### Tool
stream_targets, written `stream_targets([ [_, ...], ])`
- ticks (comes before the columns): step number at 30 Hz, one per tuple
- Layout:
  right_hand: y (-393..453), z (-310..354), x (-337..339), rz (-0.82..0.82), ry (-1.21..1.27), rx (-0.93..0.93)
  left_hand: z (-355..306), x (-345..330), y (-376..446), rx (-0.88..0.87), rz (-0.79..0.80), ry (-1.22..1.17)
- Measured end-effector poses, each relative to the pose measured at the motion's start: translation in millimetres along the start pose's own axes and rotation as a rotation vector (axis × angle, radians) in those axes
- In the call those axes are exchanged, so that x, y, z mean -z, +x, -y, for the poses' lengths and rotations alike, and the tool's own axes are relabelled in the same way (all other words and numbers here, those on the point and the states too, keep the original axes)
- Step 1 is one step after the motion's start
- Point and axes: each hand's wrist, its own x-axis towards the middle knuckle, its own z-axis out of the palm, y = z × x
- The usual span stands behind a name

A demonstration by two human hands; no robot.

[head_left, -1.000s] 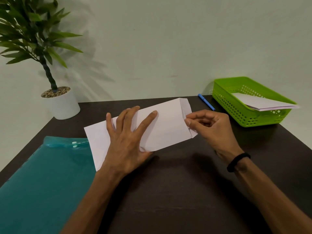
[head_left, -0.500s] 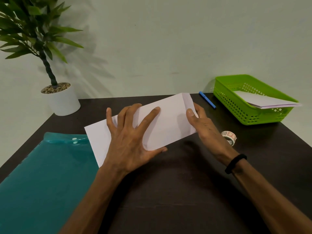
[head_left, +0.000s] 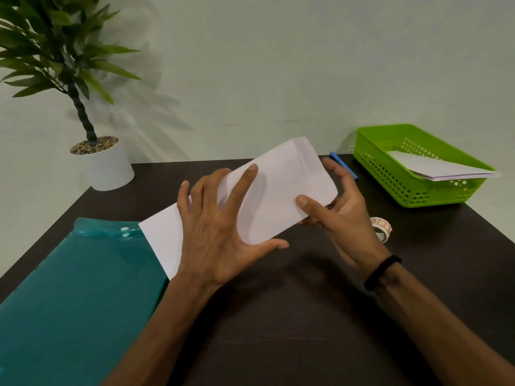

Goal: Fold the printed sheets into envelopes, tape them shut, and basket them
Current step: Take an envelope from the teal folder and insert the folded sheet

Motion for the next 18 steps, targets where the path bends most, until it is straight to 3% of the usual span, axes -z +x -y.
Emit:
stream_targets([
  [4,7,-7,9,-0.208,0.099,-0.124,-8,2,-1,0.111,0.091,-0.180],
  [6,11,-8,15,-0.289,0.090,-0.171,-7,5,4,0.317,0.073,-0.410],
  [8,14,-9,18,-0.313,0.062,-0.217,-2,7,9,0.575,0.211,-0.715],
  [10,14,-10,19,-0.227,0.029,-0.299,1,7,12,0.740,0.386,-1.004],
  [13,6,-11,12,-0.009,0.016,-0.426,-2,-1,7,0.808,0.423,-1.251],
  [18,-2,-18,0,0.109,-0.055,-0.417,-5,-18,-1,0.708,0.406,-1.246],
])
